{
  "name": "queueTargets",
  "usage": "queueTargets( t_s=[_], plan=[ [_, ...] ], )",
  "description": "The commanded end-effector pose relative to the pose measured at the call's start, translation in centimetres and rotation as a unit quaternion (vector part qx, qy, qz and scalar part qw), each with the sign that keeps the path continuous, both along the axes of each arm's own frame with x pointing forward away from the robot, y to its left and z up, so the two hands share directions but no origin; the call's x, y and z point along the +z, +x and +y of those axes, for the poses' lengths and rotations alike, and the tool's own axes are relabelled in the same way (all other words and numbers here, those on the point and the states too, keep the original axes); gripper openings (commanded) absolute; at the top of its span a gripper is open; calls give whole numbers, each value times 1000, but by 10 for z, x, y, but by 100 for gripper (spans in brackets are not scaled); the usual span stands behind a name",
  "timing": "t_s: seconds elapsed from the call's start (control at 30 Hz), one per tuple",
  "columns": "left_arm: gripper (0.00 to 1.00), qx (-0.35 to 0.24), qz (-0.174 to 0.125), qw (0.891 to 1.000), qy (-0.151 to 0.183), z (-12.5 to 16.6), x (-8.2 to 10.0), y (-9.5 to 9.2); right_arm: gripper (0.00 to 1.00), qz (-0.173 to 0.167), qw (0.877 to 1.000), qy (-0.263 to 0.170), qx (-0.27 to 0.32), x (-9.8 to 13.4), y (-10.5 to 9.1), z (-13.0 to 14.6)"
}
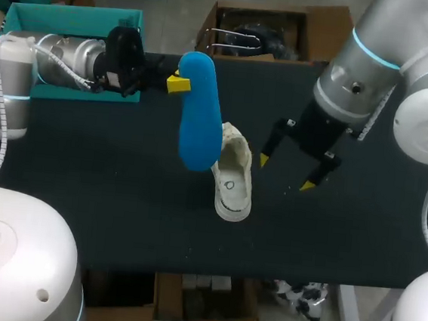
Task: Open the shoe tongue, take the insole out of the shoe, put the insole back into the shoe, and pack the shoe into the shoebox
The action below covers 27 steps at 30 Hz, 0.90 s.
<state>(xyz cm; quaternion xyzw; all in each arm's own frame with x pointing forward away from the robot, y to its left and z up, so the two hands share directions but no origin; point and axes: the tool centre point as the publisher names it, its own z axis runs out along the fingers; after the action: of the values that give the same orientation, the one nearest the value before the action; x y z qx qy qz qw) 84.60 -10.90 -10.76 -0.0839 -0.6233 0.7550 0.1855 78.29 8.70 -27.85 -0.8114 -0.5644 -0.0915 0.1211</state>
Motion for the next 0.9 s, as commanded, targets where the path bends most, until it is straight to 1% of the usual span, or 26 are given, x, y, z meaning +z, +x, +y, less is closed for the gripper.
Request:
queueTargets(
  t_s=[0.03,0.17,0.27,0.3,0.33,0.37,0.4,0.43,0.8,0.83,0.87,0.9],
  plan=[
    [0,38,12,999,-4,-1,-1,-12,100,-20,1000,-1,-10,-10,-6,2],
    [0,48,25,999,-3,-5,1,-13,100,-20,1000,2,-7,-12,-9,4],
    [0,71,47,996,-4,-8,3,-11,100,-12,1000,6,-19,-13,-12,3],
    [0,78,54,995,-3,-9,3,-10,100,0,999,15,-39,-14,-13,1],
    [0,78,54,995,-3,-9,3,-10,100,12,997,28,-76,-14,-15,-2],
    [0,78,54,995,-3,-9,3,-10,100,17,993,22,-111,-12,-18,-7],
    [0,78,54,995,-3,-9,3,-10,100,23,991,5,-129,-7,-22,-10],
    [0,78,54,995,-3,-9,3,-10,100,2,991,-1,-132,0,-28,-10],
    [0,78,54,995,-3,-9,3,-10,100,2,991,-1,-132,0,-28,-10],
    [0,78,54,995,-3,-9,3,-10,100,20,992,4,-127,3,-20,-5],
    [0,78,54,995,-3,-9,3,-10,100,40,990,-1,-137,7,-14,0],
    [0,78,54,995,-3,-9,3,-10,100,65,982,-5,-178,11,-6,3]
  ],
)
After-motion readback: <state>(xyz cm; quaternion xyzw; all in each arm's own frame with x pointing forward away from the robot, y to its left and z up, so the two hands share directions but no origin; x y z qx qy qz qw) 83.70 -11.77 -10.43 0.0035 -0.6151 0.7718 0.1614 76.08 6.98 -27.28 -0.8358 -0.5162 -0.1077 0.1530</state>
